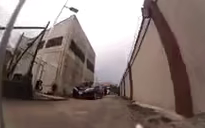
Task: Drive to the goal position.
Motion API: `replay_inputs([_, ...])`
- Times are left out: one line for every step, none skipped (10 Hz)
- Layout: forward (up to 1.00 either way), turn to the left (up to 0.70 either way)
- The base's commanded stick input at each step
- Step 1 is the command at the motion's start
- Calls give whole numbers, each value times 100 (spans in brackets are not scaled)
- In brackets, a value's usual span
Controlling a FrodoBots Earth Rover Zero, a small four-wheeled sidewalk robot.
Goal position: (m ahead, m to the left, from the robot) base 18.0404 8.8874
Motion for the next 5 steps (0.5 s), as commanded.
replay_inputs([84, 3])
replay_inputs([84, 3])
replay_inputs([84, 3])
replay_inputs([84, 3])
replay_inputs([84, 3])
